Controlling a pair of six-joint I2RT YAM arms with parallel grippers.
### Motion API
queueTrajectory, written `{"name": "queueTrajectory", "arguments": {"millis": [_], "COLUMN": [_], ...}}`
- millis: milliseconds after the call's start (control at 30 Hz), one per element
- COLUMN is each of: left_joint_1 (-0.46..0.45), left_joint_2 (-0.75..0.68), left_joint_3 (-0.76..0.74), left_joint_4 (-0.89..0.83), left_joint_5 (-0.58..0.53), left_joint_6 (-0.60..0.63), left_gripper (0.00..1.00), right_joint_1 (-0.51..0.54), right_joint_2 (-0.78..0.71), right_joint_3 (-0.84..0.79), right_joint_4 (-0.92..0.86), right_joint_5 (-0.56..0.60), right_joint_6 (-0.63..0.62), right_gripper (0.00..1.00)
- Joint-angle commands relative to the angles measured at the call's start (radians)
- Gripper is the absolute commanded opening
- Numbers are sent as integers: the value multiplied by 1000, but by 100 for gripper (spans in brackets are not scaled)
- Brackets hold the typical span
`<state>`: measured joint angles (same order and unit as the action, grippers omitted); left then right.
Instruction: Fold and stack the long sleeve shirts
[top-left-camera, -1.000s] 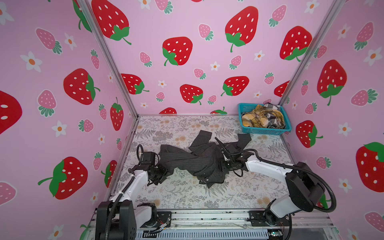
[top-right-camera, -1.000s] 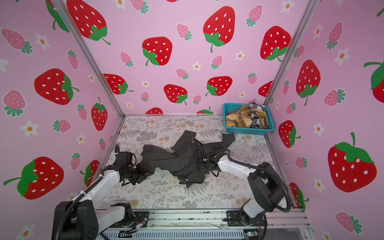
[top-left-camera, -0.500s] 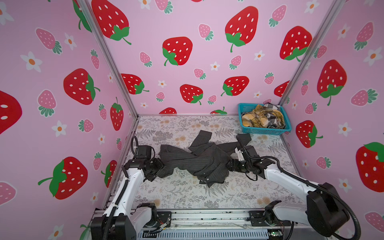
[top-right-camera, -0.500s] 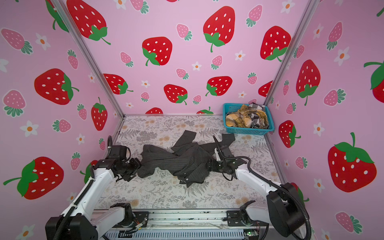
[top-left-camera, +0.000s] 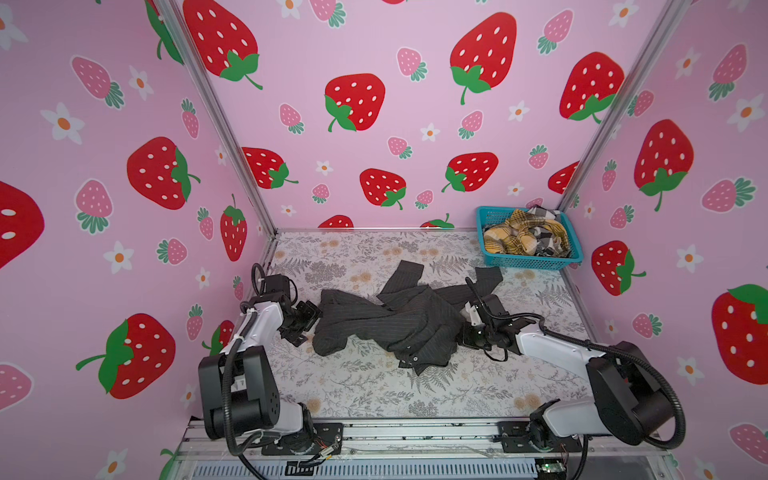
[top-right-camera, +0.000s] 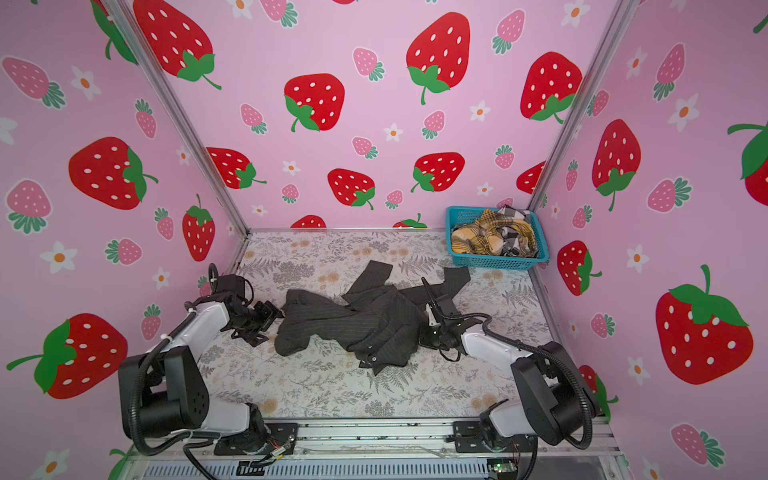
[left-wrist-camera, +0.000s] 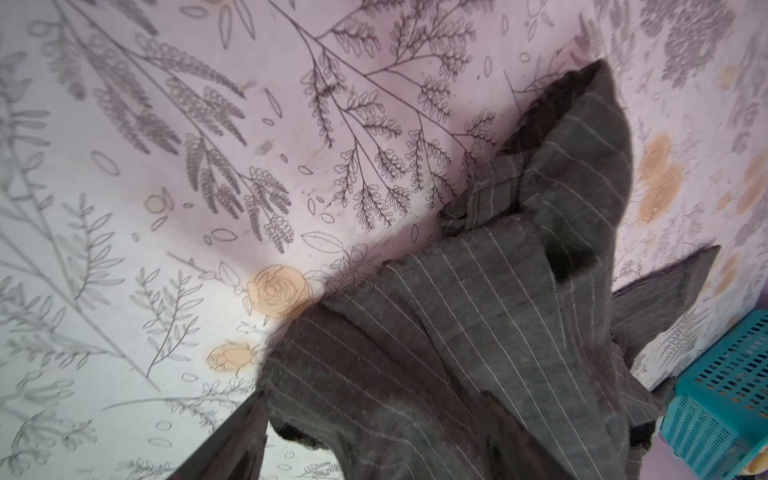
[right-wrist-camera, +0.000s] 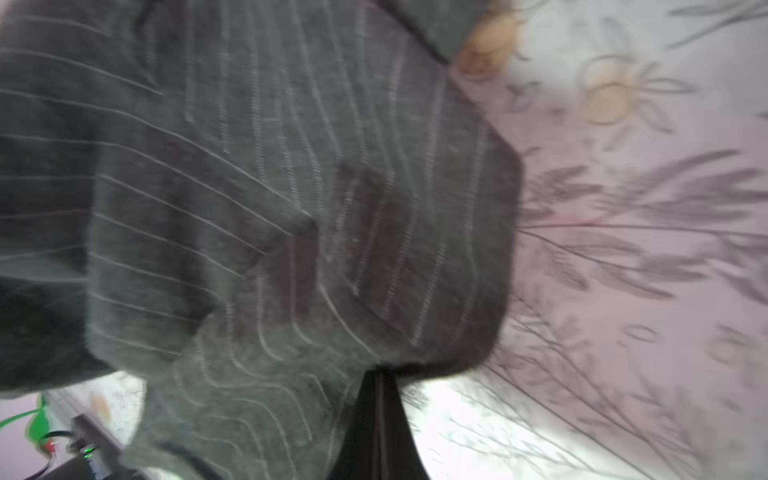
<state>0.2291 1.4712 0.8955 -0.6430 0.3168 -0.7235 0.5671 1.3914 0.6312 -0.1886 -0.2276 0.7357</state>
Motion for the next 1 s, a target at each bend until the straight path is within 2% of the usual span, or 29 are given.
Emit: {"name": "queueTrajectory", "arguments": {"millis": [0,100,200,267,333,367,467,533,667,967], "left_joint_1": [-1,-3,-23,-55,-82,-90,-99,-99,-103,-143], "left_joint_2": [45,90,122,143,177,201,269,307,323,253], "left_joint_3": [12,10,45,97,155,181,231,257,264,176], "left_joint_4": [81,168,244,234,196,175,132,106,79,114], "left_joint_5": [75,131,189,164,130,115,91,80,84,214], "left_joint_6": [-8,-31,-80,-78,-63,-60,-66,-69,-74,-110], "left_gripper": [78,80,80,82,84,84,83,77,64,60], "right_joint_1": [-84,-138,-141,-141,-138,-132,-94,-82,-82,-82], "right_joint_2": [-92,-96,-54,-49,-48,-49,-51,-54,-59,-34], "right_joint_3": [14,32,48,48,48,47,61,67,61,87], "right_joint_4": [-119,-174,-191,-179,-148,-110,-84,-89,-83,-97], "right_joint_5": [129,133,123,113,46,2,-36,-26,-30,0], "right_joint_6": [-37,-92,-117,-113,-114,-115,-120,-116,-107,-107], "right_gripper": [0,0,0,0,0,3,38,59,61,59]}}
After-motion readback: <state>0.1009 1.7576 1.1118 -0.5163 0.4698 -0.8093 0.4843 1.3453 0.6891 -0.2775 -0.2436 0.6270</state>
